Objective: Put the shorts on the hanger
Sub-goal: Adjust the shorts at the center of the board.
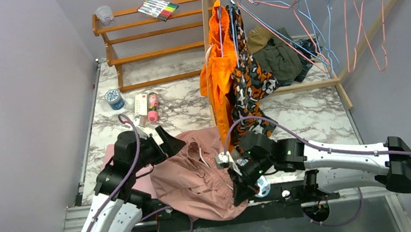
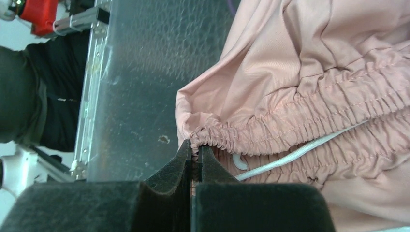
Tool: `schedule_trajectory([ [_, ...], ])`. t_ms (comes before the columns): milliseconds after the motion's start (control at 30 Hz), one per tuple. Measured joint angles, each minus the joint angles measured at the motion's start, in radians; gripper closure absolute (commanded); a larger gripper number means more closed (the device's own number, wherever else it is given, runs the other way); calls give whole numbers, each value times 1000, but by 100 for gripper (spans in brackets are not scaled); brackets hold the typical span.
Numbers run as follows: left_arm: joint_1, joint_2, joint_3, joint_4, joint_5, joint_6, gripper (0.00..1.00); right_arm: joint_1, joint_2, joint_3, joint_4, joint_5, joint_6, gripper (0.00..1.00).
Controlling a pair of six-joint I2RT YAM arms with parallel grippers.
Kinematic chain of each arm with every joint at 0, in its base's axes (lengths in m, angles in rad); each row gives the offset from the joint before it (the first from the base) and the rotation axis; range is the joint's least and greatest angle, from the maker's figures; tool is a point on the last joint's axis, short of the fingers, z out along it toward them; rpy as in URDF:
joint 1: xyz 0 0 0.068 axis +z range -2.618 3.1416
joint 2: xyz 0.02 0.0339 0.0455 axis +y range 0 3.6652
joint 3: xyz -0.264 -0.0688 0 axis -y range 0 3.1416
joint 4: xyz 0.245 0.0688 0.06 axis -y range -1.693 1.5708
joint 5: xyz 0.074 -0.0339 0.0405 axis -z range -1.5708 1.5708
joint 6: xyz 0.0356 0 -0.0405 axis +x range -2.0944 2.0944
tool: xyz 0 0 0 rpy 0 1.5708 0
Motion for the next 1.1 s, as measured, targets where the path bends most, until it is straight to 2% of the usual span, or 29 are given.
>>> schedule_trajectory([
  [167, 0, 105, -14, 34, 52, 45, 7, 68, 14, -52, 46, 15, 75, 99],
  [367, -8, 255, 5, 73, 62, 109, 13, 80, 0, -51, 61, 59, 96, 99],
  [600, -122, 402, 30, 93, 16, 141, 20, 80, -43, -51, 60, 123, 95, 99],
  [767, -237, 484, 31, 95, -60, 141, 35, 80, -48, -51, 60, 146, 95, 99],
  [900, -256, 509, 31, 96, -115, 140, 49, 80, -50, -51, 59, 158, 95, 99],
  [1100, -261, 533, 32, 120, -163, 148, 84, 80, -76, -51, 58, 167, 95, 99],
])
